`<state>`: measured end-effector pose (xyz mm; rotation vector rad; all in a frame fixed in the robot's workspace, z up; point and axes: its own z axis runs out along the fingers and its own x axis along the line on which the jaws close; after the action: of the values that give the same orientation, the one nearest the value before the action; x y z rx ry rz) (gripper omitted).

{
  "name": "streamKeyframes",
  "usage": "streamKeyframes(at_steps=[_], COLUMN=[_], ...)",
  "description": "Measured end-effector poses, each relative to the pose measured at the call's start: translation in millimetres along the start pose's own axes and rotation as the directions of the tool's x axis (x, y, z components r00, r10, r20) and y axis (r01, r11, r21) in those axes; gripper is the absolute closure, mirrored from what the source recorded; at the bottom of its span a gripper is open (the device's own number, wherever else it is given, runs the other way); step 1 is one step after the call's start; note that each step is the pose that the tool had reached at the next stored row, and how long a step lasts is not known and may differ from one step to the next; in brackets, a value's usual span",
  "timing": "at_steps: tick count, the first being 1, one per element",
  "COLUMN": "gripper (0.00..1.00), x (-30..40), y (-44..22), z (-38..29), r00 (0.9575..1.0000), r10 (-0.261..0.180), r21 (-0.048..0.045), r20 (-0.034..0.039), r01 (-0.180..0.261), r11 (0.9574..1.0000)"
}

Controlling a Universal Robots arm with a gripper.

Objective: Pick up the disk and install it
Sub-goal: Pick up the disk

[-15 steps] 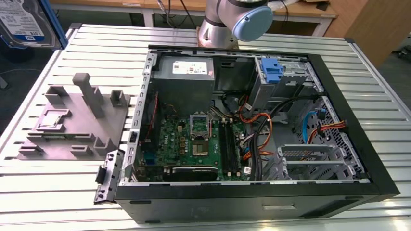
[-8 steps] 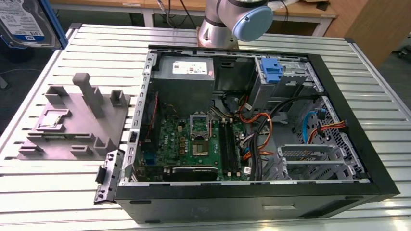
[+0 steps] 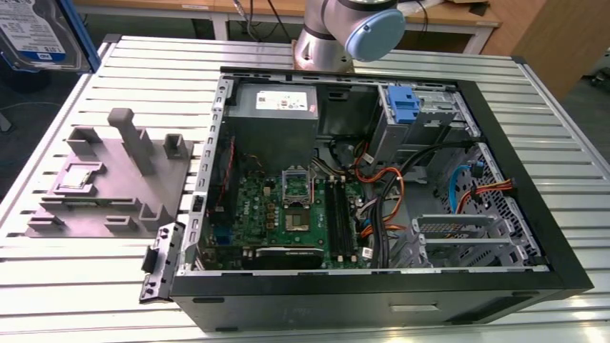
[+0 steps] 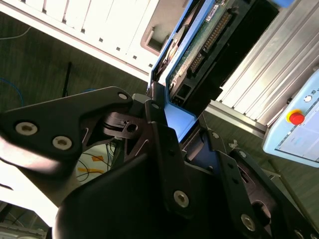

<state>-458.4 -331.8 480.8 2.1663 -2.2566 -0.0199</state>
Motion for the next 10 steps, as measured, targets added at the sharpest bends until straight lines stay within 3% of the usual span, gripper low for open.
streamKeyframes(at_steps=[10], gripper=[0.64], x=[0.0], y=[0.0], z=[-2.3], r00=[1.0], r10=[0.0], r21=[0.0], r20=[0.0], r01=[0.0], r11=[1.0])
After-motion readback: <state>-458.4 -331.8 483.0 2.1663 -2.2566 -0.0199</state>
